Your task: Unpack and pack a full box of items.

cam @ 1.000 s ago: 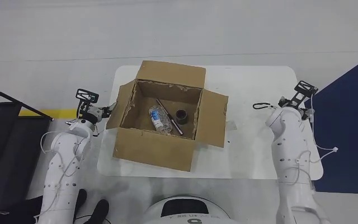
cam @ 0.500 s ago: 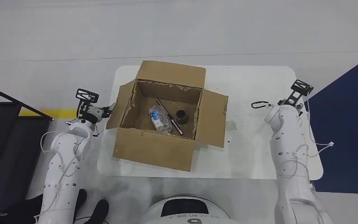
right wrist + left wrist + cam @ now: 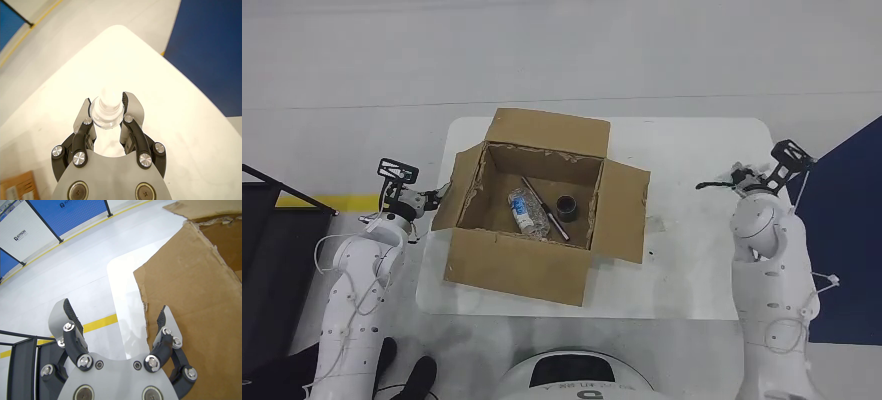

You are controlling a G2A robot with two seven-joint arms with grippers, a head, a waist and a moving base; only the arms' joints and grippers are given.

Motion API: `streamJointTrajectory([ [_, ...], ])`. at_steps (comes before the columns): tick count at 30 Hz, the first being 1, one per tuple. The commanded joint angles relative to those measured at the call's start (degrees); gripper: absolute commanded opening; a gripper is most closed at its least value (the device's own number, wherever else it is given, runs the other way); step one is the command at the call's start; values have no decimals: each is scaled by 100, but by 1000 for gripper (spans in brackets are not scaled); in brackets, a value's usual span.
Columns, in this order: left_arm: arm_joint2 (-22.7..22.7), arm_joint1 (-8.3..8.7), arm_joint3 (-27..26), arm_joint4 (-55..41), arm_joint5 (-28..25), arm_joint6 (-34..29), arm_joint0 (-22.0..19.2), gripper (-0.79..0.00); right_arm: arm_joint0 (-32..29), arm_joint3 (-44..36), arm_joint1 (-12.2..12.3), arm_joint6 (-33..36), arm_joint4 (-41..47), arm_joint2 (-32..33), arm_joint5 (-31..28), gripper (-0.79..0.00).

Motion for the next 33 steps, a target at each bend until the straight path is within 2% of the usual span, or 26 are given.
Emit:
streamJointTrajectory([
  [1, 0, 0, 0, 0, 0, 0, 0, 0, -130, -288, 3, 112, 425, -2, -519, -785],
  [6, 0, 0, 0, 0, 0, 0, 0, 0, -326, -983, -13, 91, 317, -515, -925, -785],
  [11, 0, 0, 0, 0, 0, 0, 0, 0, -541, -1689, -34, 24, -4, -1085, -984, -785],
  [16, 0, 0, 0, 0, 0, 0, 0, 0, -422, -2058, -48, 214, -237, -1603, -1055, -785],
  [20, 0, 0, 0, 0, 0, 0, 0, 0, -144, -2098, -63, 452, -508, -2048, -1106, -785],
  [24, 0, 0, 0, 0, 0, 0, 0, 0, 337, -1843, -125, 798, -587, -2586, -849, -785],
  [33, 0, 0, 0, 0, 0, 0, 0, 0, 337, -1843, -125, 798, -587, -2586, -849, -785],
])
